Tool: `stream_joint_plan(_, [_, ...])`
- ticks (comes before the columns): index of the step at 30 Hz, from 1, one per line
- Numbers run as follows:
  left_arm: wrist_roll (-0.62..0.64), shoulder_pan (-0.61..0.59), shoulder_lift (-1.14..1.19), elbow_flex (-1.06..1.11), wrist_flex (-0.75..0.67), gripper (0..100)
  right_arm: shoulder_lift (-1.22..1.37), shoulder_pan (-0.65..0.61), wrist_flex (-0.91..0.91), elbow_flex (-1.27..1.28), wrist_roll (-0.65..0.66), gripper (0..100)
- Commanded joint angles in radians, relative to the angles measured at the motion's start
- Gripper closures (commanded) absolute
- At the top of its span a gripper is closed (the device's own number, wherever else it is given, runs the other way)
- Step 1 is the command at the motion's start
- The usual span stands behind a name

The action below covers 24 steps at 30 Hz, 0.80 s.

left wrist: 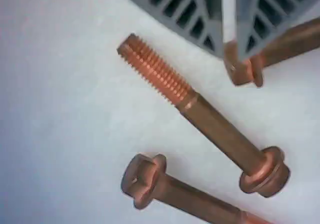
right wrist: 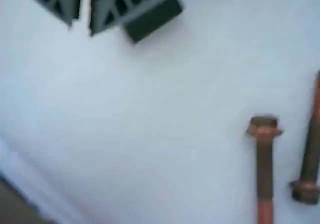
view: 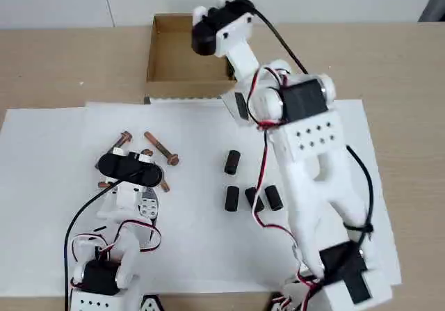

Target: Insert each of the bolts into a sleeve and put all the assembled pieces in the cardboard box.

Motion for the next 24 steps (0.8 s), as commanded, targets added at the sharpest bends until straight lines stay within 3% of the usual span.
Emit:
stream_joint_plan(1, [-0.003,-0.006,-0.012,-0.004,0.005,99,-0.09,-0.002,0.102,-0.054,-0.052,99.5])
stream_joint_plan(10, [-0.003,-0.006,-0.012,-0.004,0.005,99,-0.252,-0.002,0.196,-0.002,-0.124,99.5])
stream_joint_plan(24, [-0.003,-0.006,-0.012,-0.004,0.005,99,-0.636,-0.002,0.11,0.606,-0.262,99.5])
